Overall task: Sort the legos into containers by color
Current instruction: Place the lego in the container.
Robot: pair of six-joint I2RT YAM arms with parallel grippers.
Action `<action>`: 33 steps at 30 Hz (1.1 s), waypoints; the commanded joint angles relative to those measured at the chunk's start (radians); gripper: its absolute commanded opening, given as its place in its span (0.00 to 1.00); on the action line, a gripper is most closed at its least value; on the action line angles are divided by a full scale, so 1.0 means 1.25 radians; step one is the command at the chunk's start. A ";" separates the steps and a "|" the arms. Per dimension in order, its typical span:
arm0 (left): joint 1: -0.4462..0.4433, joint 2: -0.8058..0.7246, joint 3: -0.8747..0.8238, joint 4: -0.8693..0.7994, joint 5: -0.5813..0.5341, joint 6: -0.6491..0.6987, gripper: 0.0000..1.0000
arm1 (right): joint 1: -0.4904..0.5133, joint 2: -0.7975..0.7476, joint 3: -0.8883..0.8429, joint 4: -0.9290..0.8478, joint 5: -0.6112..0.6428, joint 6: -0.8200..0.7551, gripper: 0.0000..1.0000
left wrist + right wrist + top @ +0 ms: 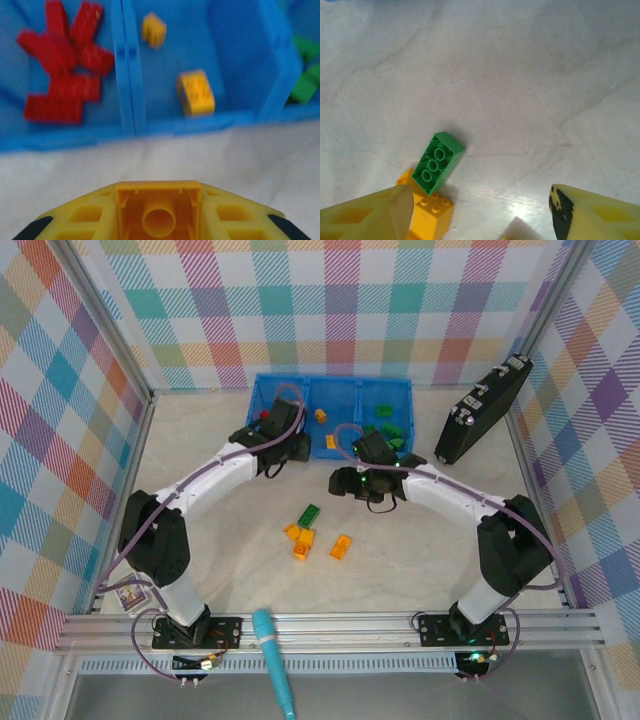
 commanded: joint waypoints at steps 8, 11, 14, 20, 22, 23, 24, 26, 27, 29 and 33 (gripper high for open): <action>0.012 0.265 0.243 0.054 -0.078 0.074 0.21 | 0.085 0.006 -0.059 0.180 0.040 0.262 0.74; 0.013 0.329 0.308 0.057 -0.073 0.082 0.21 | 0.098 0.034 -0.049 0.187 0.049 0.288 0.74; 0.017 0.381 0.362 0.061 -0.074 0.092 0.21 | 0.114 0.076 -0.034 0.201 0.041 0.312 0.74; 0.022 0.449 0.439 0.071 -0.057 0.099 0.25 | 0.149 0.164 0.004 0.222 0.034 0.340 0.74; 0.023 0.467 0.466 0.065 -0.050 0.101 0.28 | 0.148 0.192 0.018 0.230 0.033 0.343 0.74; 0.023 0.475 0.475 0.066 -0.047 0.102 0.31 | 0.149 0.200 0.024 0.231 0.034 0.344 0.74; 0.023 0.481 0.484 0.068 -0.046 0.102 0.35 | 0.150 0.209 0.030 0.231 0.035 0.348 0.74; 0.023 0.494 0.502 0.067 -0.044 0.104 0.42 | 0.152 0.224 0.040 0.231 0.034 0.355 0.74; 0.023 0.497 0.508 0.067 -0.046 0.104 0.47 | 0.154 0.231 0.046 0.229 0.034 0.358 0.74; 0.023 0.499 0.511 0.072 -0.045 0.106 0.60 | 0.160 0.245 0.056 0.221 0.035 0.366 0.74; 0.022 0.488 0.509 0.075 -0.037 0.114 0.70 | 0.171 0.272 0.079 0.191 0.040 0.371 0.73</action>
